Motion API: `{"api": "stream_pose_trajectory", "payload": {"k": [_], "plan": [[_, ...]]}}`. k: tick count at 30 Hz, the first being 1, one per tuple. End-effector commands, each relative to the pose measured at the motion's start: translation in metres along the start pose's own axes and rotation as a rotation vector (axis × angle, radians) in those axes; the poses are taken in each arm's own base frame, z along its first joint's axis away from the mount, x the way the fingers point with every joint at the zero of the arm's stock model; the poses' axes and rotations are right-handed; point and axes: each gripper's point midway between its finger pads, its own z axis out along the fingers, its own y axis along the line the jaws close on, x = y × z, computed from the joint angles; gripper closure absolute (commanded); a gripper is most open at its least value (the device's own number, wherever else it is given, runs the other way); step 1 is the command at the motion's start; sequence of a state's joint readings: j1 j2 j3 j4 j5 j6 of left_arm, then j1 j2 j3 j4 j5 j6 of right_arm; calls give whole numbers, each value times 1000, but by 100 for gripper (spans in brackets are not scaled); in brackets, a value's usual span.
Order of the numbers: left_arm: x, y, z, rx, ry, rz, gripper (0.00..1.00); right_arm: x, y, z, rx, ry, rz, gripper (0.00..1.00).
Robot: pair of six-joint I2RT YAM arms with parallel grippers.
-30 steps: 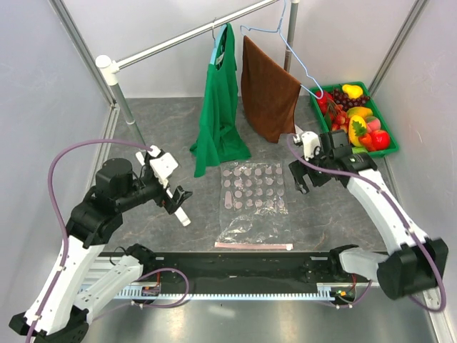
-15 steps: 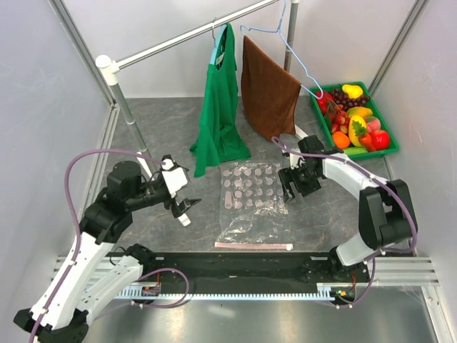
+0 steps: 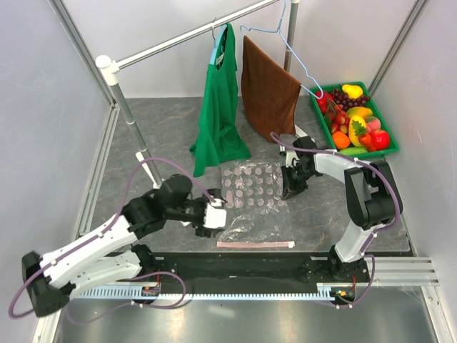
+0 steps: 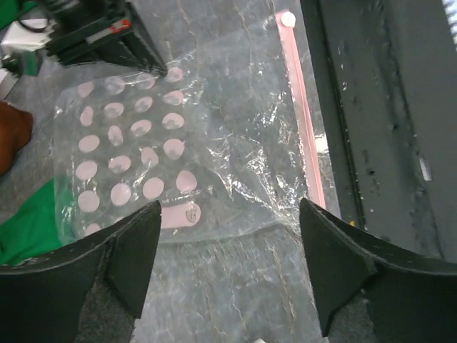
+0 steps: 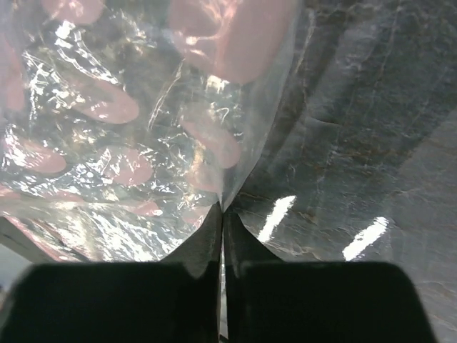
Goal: Place the food in the zip-top bag and seal the zipper
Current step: Pick up the zipper food storage bag at the center of the board.
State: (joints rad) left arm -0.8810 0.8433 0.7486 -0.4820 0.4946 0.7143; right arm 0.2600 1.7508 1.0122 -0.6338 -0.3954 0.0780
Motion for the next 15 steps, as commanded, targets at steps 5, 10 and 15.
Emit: {"api": "stream_pose_trajectory", "payload": {"k": [5,10,15], "plan": [[-5,-14,63,-27,87,113,24,-39,12,-13,-85,-103,60,100],[11,-42,100,13,198,103,30,-40,15,-11,-106,-98,90,100],[23,-50,123,28,270,88,51,-43,15,-9,-99,-102,95,100]]}}
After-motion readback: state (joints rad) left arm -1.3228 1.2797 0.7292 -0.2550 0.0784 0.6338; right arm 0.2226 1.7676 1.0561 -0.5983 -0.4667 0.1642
